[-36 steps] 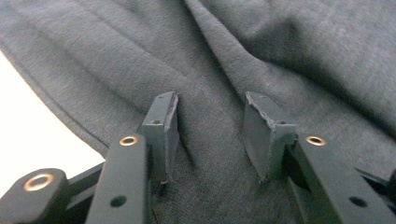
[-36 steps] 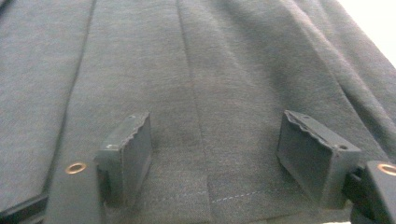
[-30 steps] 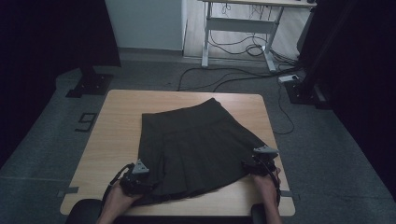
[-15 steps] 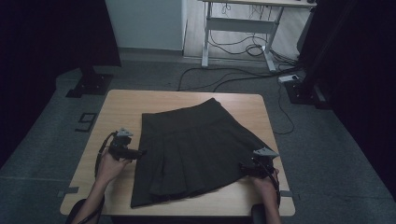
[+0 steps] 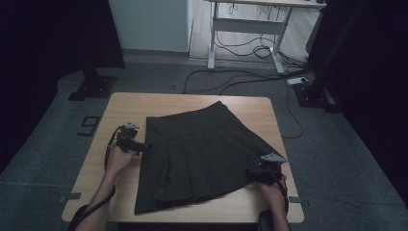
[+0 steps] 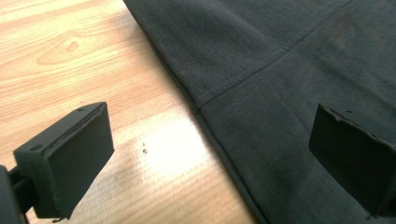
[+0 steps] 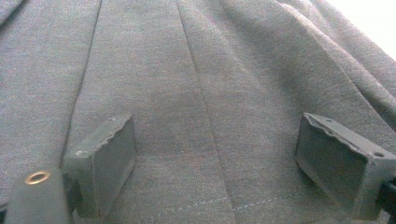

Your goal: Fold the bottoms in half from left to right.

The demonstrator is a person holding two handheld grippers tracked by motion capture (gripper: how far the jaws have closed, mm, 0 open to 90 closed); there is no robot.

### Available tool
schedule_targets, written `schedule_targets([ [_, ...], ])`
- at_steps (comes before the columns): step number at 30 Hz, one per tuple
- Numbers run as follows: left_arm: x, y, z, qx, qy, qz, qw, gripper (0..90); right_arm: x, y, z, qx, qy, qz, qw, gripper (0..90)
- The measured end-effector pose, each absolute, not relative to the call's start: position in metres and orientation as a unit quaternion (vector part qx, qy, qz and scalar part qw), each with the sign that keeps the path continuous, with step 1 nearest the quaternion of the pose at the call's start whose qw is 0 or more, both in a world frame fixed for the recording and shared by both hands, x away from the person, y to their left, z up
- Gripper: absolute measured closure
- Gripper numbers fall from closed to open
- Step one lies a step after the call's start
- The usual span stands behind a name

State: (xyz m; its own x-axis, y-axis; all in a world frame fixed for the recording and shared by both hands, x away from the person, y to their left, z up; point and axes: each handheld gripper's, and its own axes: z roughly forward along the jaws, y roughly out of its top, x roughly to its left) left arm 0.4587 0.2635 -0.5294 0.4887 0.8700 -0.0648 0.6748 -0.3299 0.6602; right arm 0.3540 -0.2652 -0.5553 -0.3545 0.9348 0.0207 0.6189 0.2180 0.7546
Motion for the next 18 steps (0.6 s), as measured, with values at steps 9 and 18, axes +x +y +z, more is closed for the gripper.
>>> schedule_targets([
  [9,0.476,0.264,-0.535,0.785,0.495,0.165,0.335,0.0,0.354,-0.265,-0.555,0.52,0.747,0.346,0.229,12.7],
  [18,0.509,0.265,-0.544,0.777,0.518,0.186,0.305,0.0,0.353,-0.265,-0.555,0.521,0.745,0.346,0.231,13.1],
])
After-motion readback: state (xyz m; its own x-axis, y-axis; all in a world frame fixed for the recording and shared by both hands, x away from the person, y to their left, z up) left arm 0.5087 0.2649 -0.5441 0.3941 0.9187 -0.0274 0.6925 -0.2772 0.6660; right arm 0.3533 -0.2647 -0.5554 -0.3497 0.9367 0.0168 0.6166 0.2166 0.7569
